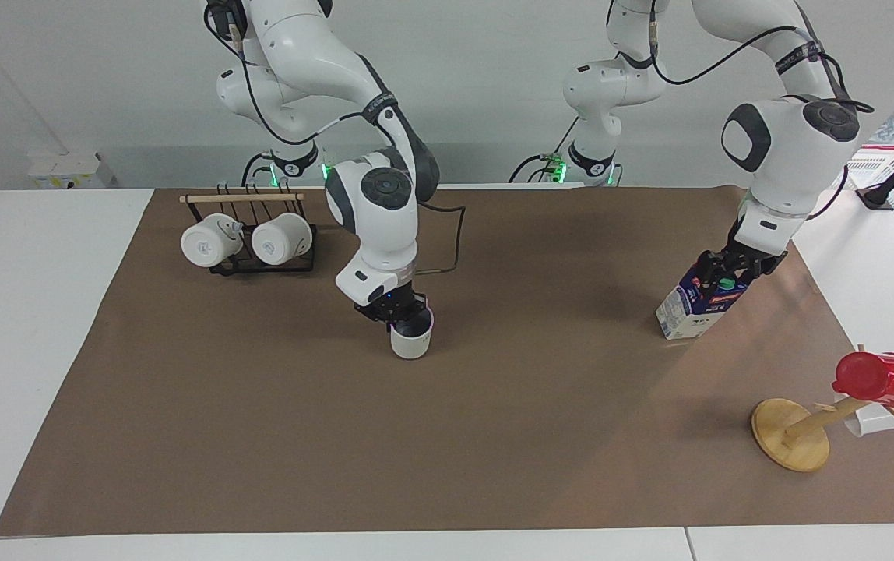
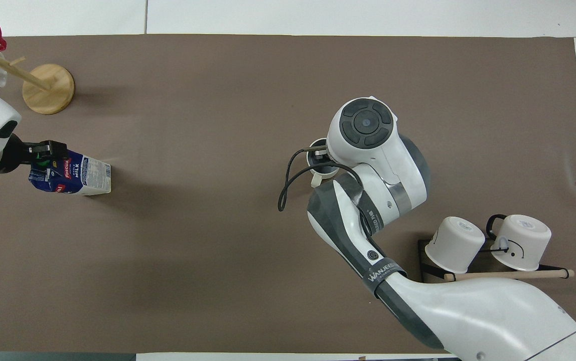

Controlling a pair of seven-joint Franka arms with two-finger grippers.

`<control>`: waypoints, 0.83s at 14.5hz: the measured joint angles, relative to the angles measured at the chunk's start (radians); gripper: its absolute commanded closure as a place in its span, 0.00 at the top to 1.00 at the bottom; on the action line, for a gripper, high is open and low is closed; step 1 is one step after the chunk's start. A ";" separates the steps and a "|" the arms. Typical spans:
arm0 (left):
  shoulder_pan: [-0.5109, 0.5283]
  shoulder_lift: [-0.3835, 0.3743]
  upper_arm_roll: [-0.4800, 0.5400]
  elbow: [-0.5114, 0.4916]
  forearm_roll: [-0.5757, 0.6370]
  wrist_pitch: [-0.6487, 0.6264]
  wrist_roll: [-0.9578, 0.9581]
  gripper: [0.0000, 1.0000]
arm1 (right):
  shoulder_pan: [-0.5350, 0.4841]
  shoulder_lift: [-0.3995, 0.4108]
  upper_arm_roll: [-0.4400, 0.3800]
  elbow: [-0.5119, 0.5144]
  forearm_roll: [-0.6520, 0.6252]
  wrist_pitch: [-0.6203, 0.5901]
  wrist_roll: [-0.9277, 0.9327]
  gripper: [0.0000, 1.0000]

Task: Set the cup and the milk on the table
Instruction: 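Lift the milk carton with the left gripper while the right gripper lowers the mug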

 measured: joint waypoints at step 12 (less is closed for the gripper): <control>-0.153 -0.012 -0.024 0.109 0.000 -0.098 -0.219 0.00 | -0.025 -0.055 -0.008 -0.045 -0.002 0.059 0.000 1.00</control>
